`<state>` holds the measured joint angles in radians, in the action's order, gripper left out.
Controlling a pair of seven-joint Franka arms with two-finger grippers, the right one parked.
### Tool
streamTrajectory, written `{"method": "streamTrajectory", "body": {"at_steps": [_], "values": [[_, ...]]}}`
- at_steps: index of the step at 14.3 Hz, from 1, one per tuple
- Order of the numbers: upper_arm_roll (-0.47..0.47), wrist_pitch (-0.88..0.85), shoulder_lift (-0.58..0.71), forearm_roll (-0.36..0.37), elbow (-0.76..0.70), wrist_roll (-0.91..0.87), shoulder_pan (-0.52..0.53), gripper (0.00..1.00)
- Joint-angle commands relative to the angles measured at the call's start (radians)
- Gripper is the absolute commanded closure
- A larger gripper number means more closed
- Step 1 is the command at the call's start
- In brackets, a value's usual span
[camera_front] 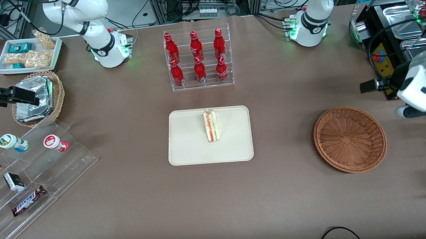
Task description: Place sandwich from basket to tray
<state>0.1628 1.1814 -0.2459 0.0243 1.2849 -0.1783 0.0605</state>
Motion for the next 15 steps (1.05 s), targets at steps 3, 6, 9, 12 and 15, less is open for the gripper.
{"method": "streamTrajectory", "body": {"at_steps": [3,6,9,12,15], "values": [[-0.002,0.002,0.08,0.013,0.089,0.017,0.001,0.0],[-0.002,0.209,0.215,0.006,0.314,0.019,0.004,0.0],[-0.002,0.241,0.191,0.008,0.291,0.002,-0.001,0.0],[-0.002,0.239,0.139,0.008,0.223,0.0,-0.001,0.0],[-0.002,0.242,0.129,0.006,0.208,0.0,-0.001,0.0]]}}
